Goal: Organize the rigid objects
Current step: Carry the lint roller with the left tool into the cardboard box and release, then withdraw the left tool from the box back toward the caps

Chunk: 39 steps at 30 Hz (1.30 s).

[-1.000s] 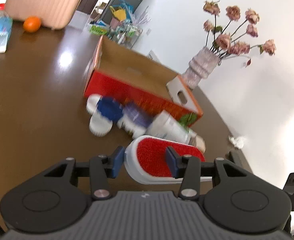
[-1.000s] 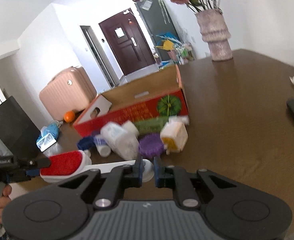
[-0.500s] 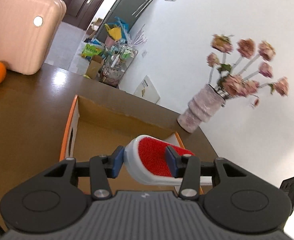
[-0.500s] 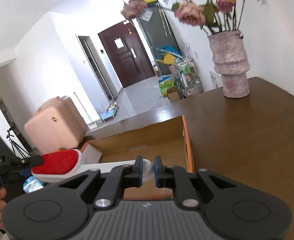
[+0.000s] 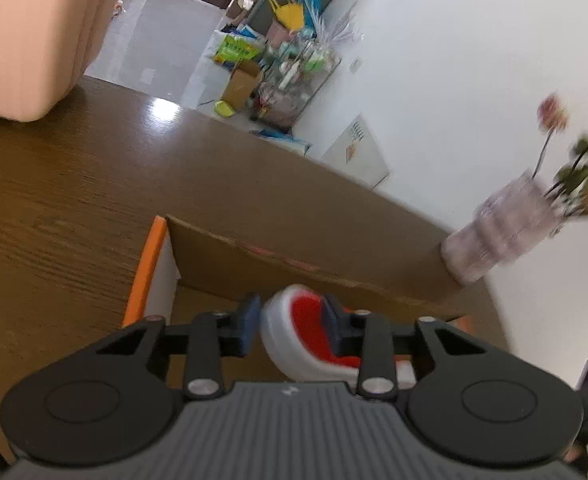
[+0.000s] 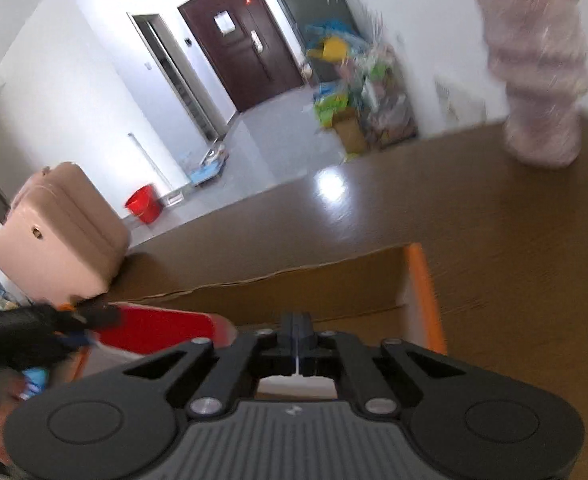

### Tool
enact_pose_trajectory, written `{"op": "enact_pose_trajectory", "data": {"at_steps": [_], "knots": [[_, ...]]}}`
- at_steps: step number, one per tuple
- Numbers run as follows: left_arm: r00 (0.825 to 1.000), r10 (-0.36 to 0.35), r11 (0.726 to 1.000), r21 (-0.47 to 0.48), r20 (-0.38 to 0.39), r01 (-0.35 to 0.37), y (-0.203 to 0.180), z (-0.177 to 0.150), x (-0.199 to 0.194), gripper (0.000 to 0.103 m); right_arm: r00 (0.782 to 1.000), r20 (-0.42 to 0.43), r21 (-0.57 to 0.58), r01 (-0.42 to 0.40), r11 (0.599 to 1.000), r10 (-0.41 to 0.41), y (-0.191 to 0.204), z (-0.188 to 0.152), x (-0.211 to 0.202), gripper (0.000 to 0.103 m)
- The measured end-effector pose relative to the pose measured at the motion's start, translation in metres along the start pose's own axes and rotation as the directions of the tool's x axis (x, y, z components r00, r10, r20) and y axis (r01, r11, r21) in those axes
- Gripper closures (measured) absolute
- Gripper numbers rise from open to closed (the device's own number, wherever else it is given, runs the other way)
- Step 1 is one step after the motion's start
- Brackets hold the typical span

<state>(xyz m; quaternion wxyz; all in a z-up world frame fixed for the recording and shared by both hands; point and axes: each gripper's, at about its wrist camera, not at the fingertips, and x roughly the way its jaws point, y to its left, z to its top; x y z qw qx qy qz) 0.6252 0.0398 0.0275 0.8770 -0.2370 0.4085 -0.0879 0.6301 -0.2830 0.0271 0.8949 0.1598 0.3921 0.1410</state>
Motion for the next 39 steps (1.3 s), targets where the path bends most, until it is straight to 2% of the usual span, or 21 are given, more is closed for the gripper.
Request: {"op": "enact_pose_trajectory", "data": {"at_steps": [2, 4, 10, 15, 18, 19, 20, 22, 24, 26, 30, 36, 39], "knots": [[0.997, 0.073, 0.997, 0.029, 0.008, -0.073, -0.003, -0.004, 0.013, 0.073, 0.999, 0.004, -0.079, 0.053, 0.995, -0.053, 0.012, 0.0, 0.011, 0.102], [0.997, 0.079, 0.996, 0.028, 0.004, -0.079, -0.001, -0.006, 0.019, 0.074, 0.998, -0.017, -0.116, 0.058, 0.992, -0.06, 0.019, -0.003, 0.022, 0.102], [0.995, 0.102, 0.991, 0.082, 0.007, -0.102, -0.008, -0.007, 0.01, 0.064, 0.996, -0.033, -0.148, 0.077, 0.986, -0.083, 0.019, -0.005, 0.027, 0.1], [0.983, 0.184, 0.962, 0.198, 0.025, -0.186, -0.024, -0.013, -0.023, 0.048, 0.992, -0.03, -0.167, 0.117, 0.979, -0.123, 0.016, -0.002, 0.001, 0.093], [0.973, 0.229, 0.937, 0.266, 0.021, -0.227, -0.029, -0.023, -0.046, 0.029, 0.989, -0.049, -0.21, 0.127, 0.97, -0.14, 0.018, -0.006, -0.024, 0.09], [0.968, 0.248, 0.927, 0.286, 0.021, -0.244, -0.031, -0.027, -0.054, 0.019, 0.986, -0.059, -0.232, 0.135, 0.963, -0.153, 0.019, -0.008, -0.035, 0.081], [0.964, 0.266, 0.917, 0.302, 0.021, -0.26, -0.032, -0.031, -0.062, 0.015, 0.985, -0.065, -0.248, 0.141, 0.958, -0.162, 0.021, -0.011, -0.043, 0.074], [0.956, 0.293, 0.905, 0.313, 0.031, -0.288, -0.032, -0.04, -0.082, 0.0, 0.98, -0.074, -0.282, 0.155, 0.947, -0.183, 0.026, -0.019, -0.061, 0.034], [0.95, 0.309, 0.894, 0.328, 0.04, -0.305, -0.031, -0.051, -0.103, 0.0, 0.979, -0.066, -0.313, 0.164, 0.936, -0.194, 0.032, -0.031, -0.081, 0.014], [0.946, 0.319, 0.882, 0.348, 0.056, -0.318, -0.032, -0.064, -0.125, 0.0, 0.978, -0.05, -0.336, 0.174, 0.926, -0.202, 0.038, -0.045, -0.101, 0.013], [0.942, 0.301, 0.865, 0.374, 0.149, -0.336, -0.033, -0.097, -0.172, 0.0, 0.976, 0.003, -0.355, 0.206, 0.912, -0.219, 0.047, -0.075, -0.144, 0.006], [0.938, 0.285, 0.853, 0.394, 0.197, -0.342, -0.036, -0.147, -0.223, 0.0, 0.984, 0.056, -0.323, 0.177, 0.93, -0.168, 0.052, -0.117, -0.194, 0.006], [0.933, 0.278, 0.846, 0.402, 0.228, -0.351, -0.034, -0.168, -0.243, 0.0, 0.984, 0.094, -0.326, 0.171, 0.93, -0.148, 0.057, -0.139, -0.217, 0.0]]}}
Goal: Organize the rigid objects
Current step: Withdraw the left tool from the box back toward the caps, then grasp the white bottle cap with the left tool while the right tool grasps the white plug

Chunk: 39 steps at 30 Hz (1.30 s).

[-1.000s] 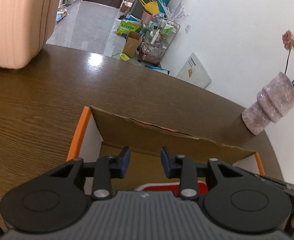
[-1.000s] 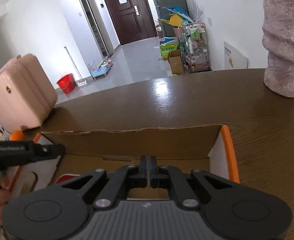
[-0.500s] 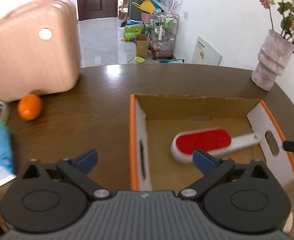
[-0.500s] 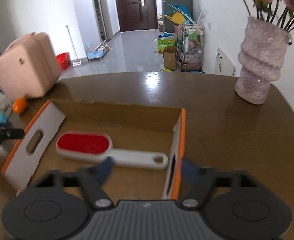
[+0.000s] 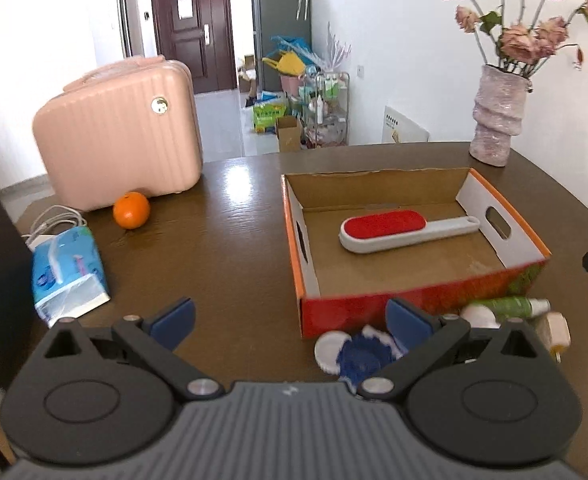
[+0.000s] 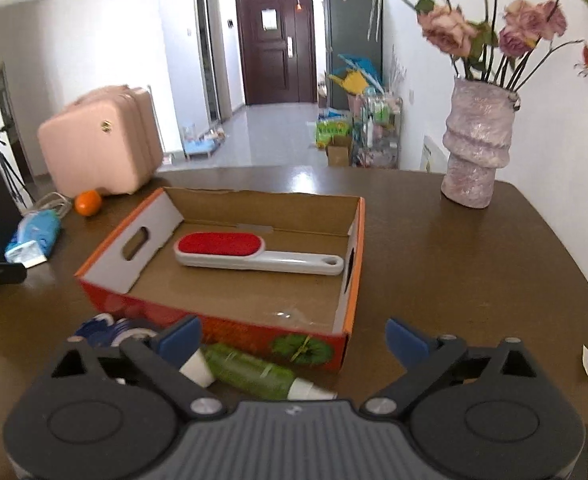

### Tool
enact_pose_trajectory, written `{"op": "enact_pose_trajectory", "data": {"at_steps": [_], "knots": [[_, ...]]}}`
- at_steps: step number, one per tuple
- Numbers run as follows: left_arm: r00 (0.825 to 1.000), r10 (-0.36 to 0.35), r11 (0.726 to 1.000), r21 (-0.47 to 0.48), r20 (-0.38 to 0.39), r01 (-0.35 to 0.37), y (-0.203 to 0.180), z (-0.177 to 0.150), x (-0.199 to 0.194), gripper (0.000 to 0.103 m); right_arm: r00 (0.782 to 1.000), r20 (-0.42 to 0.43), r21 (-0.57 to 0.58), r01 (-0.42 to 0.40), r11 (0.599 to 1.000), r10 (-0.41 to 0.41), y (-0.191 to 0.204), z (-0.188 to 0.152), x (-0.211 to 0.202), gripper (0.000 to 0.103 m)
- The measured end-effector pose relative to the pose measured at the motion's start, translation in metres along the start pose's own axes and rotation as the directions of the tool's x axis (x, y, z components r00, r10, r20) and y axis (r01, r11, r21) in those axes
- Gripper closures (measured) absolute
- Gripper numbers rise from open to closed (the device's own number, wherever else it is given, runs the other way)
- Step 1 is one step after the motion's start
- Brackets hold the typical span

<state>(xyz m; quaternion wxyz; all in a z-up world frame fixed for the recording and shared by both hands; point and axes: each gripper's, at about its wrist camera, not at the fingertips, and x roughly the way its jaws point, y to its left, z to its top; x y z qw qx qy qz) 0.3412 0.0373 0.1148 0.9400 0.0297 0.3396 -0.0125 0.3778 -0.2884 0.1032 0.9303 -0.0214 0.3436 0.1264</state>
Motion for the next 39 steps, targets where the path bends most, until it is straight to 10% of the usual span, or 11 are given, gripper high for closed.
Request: {"op": "enact_pose_trajectory", "data": {"at_steps": [12, 18, 33, 39], "knots": [[0.988, -0.053, 0.998, 0.037, 0.145, 0.048, -0.027, -0.14, -0.089, 0.0, 0.982, 0.189, -0.063, -0.017, 0.998, 0.028, 0.064, -0.135, -0.103, 0.0], [0.996, -0.02, 1.0, 0.016, 0.091, 0.019, -0.04, -0.195, -0.094, 0.0, 0.979, 0.202, -0.023, 0.002, 1.0, 0.002, 0.085, -0.206, -0.119, 0.0], [0.997, -0.014, 0.999, 0.034, 0.078, 0.012, -0.05, -0.165, -0.031, 0.0, 0.985, 0.16, 0.045, 0.065, 0.997, -0.071, 0.065, -0.205, -0.074, 0.023], [0.998, -0.038, 0.998, 0.05, 0.05, 0.035, -0.051, -0.135, 0.015, 0.018, 0.986, 0.147, 0.108, 0.058, 0.992, -0.073, 0.046, -0.179, -0.044, 0.035]]}}
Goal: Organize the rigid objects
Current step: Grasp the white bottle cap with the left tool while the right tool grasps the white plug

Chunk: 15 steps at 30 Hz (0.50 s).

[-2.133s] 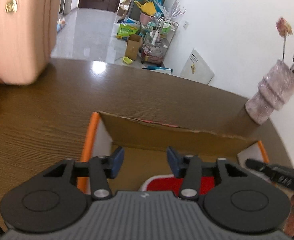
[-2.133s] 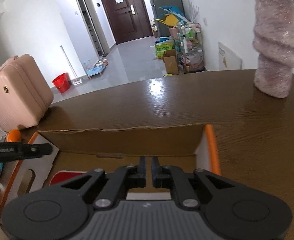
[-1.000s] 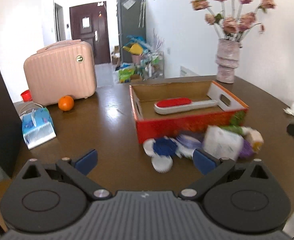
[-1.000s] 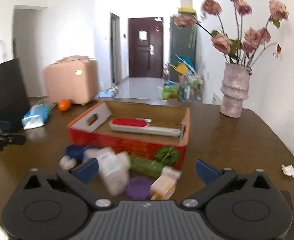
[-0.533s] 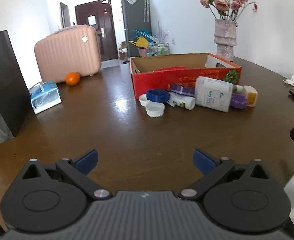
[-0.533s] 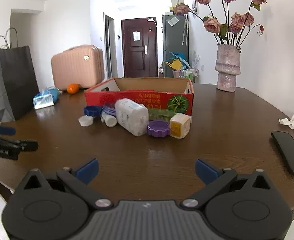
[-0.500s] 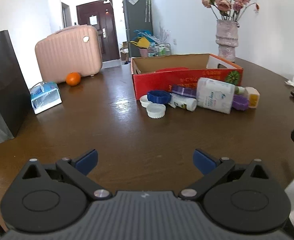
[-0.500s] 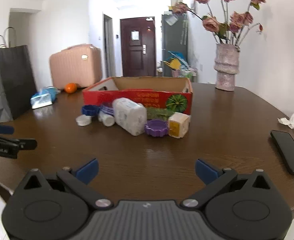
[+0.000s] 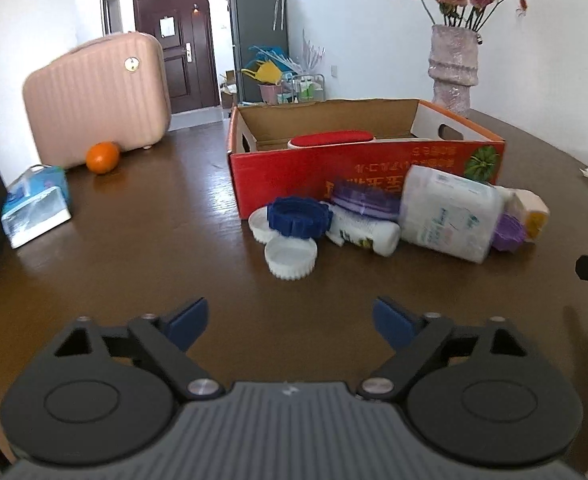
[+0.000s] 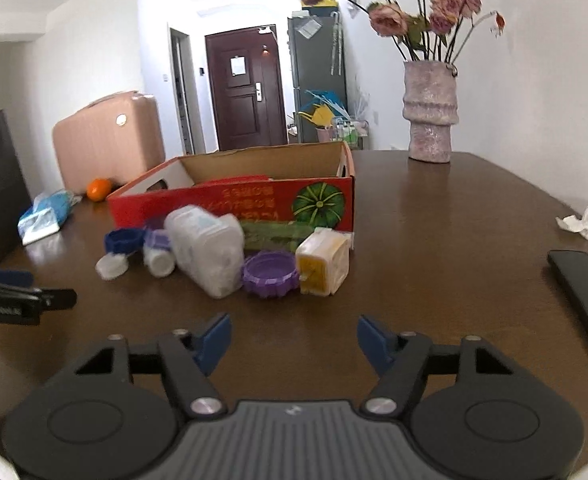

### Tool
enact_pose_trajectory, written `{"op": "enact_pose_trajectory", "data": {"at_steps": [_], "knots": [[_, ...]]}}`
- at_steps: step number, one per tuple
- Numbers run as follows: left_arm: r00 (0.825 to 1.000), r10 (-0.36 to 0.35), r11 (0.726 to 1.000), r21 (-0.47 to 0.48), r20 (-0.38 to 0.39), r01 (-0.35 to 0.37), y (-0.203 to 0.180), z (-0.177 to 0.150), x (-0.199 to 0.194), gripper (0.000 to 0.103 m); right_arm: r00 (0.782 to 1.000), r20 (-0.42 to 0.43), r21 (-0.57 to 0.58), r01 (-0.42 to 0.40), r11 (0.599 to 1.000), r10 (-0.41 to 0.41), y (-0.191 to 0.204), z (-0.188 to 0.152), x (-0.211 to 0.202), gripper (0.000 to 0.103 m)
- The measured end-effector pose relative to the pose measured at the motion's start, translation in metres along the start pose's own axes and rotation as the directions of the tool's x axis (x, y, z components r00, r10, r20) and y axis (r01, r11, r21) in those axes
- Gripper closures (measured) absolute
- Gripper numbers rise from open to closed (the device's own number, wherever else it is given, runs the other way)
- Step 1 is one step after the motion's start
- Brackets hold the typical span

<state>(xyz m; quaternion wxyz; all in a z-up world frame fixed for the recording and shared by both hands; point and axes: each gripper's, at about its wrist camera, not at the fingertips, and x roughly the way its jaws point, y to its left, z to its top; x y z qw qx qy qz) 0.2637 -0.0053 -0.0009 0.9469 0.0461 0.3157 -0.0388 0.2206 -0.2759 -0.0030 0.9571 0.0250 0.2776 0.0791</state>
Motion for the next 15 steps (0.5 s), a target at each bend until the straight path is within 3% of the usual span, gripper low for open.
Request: {"op": "enact_pose_trajectory", "data": {"at_steps": [3, 11, 13, 15], "knots": [[0.999, 0.009, 1.0, 0.014, -0.03, -0.009, 0.001, 0.014, 0.028, 0.028, 1.0, -0.01, 0.005, 0.0, 1.0, 0.0, -0.003, 0.012, 0.022, 0.044], [0.997, -0.019, 1.0, -0.001, -0.08, 0.019, 0.006, 0.037, 0.071, 0.042, 0.999, 0.013, 0.067, 0.047, 0.997, -0.048, -0.011, 0.041, 0.071, 0.045], [0.995, -0.018, 1.0, -0.018, -0.098, 0.016, 0.008, 0.037, 0.077, 0.062, 0.999, -0.006, 0.075, 0.054, 0.996, -0.054, -0.013, 0.046, 0.083, 0.047], [0.995, -0.027, 0.999, -0.033, -0.097, 0.024, 0.011, 0.036, 0.078, 0.062, 0.998, -0.011, 0.095, 0.055, 0.994, -0.054, -0.016, 0.049, 0.092, 0.052]]}}
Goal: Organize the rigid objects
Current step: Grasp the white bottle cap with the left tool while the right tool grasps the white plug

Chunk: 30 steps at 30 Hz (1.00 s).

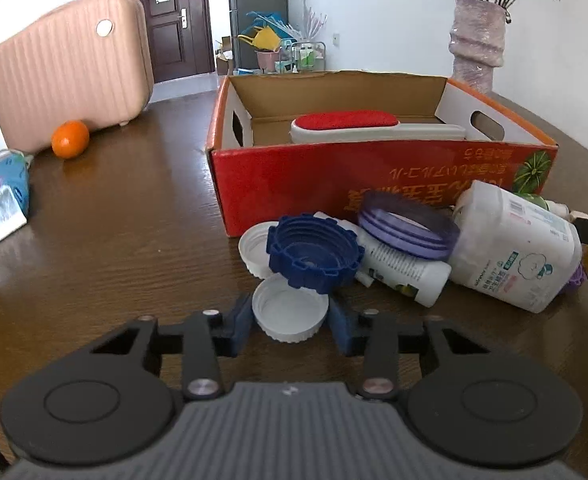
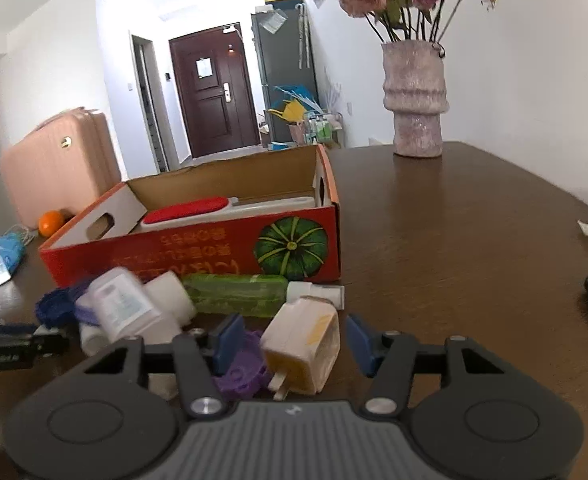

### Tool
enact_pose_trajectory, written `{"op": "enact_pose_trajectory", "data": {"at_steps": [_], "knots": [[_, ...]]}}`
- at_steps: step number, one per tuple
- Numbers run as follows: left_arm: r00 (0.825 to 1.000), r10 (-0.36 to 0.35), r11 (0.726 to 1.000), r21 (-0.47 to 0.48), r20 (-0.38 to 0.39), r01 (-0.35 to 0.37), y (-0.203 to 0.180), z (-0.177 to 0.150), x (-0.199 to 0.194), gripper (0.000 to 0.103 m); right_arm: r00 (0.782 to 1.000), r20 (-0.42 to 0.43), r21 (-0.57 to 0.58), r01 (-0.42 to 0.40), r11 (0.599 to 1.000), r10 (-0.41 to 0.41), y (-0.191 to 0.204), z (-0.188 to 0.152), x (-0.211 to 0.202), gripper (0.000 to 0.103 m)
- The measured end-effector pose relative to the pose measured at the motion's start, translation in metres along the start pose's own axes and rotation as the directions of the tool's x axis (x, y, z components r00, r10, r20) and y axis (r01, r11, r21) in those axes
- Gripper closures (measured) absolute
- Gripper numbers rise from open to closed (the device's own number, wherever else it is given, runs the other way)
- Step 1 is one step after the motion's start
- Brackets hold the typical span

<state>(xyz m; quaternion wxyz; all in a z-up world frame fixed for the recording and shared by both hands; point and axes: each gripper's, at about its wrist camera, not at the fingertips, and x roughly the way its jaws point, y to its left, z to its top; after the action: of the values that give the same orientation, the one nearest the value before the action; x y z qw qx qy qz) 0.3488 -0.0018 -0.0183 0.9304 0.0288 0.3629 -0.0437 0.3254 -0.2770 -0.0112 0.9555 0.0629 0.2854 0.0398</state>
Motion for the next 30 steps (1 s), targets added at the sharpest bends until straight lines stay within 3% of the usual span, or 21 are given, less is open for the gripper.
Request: {"op": "enact_pose_trajectory", "data": {"at_steps": [5, 12, 16, 19, 22, 25, 26, 27, 28, 30], "knots": [[1.0, 0.006, 1.0, 0.007, 0.005, -0.006, -0.001, -0.007, -0.008, 0.062, 1.0, -0.003, 0.061, 0.014, 0.998, -0.014, -0.01, 0.003, 0.013, 0.069], [0.998, -0.058, 0.998, 0.01, -0.002, 0.058, -0.007, -0.042, -0.047, 0.062, 0.998, -0.011, 0.021, 0.068, 0.997, -0.068, -0.021, -0.013, -0.017, 0.071], [0.994, -0.11, 0.992, 0.057, -0.021, 0.111, -0.023, -0.06, -0.071, 0.062, 0.999, -0.027, -0.098, 0.019, 0.995, -0.022, 0.005, -0.037, -0.046, 0.072], [0.99, -0.14, 0.984, 0.113, -0.014, 0.141, -0.042, -0.072, -0.082, 0.062, 0.994, -0.055, -0.139, -0.1, 0.985, 0.093, 0.032, -0.053, -0.066, 0.072], [0.989, -0.15, 0.978, 0.146, -0.005, 0.149, -0.055, -0.079, -0.086, 0.062, 0.959, -0.094, -0.083, -0.275, 0.958, 0.267, 0.05, -0.058, -0.069, 0.072], [0.989, -0.149, 0.975, 0.169, -0.002, 0.147, -0.059, -0.084, -0.091, 0.061, 0.884, -0.128, 0.116, -0.437, 0.892, 0.449, 0.043, -0.059, -0.057, 0.072], [0.989, -0.145, 0.974, 0.174, 0.001, 0.143, -0.059, -0.086, -0.092, 0.061, 0.865, -0.13, 0.192, -0.458, 0.868, 0.485, 0.036, -0.06, -0.051, 0.068], [0.99, -0.138, 0.975, 0.178, 0.004, 0.135, -0.059, -0.087, -0.093, 0.061, 0.866, -0.135, 0.243, -0.443, 0.863, 0.482, 0.028, -0.06, -0.048, 0.058], [0.991, -0.133, 0.975, 0.183, 0.007, 0.129, -0.06, -0.088, -0.094, 0.061, 0.882, -0.132, 0.241, -0.415, 0.877, 0.453, 0.022, -0.06, -0.05, 0.048], [0.992, -0.128, 0.975, 0.184, 0.009, 0.124, -0.061, -0.089, -0.094, 0.059, 0.933, -0.101, 0.174, -0.326, 0.929, 0.346, 0.018, -0.059, -0.058, 0.044]]}}
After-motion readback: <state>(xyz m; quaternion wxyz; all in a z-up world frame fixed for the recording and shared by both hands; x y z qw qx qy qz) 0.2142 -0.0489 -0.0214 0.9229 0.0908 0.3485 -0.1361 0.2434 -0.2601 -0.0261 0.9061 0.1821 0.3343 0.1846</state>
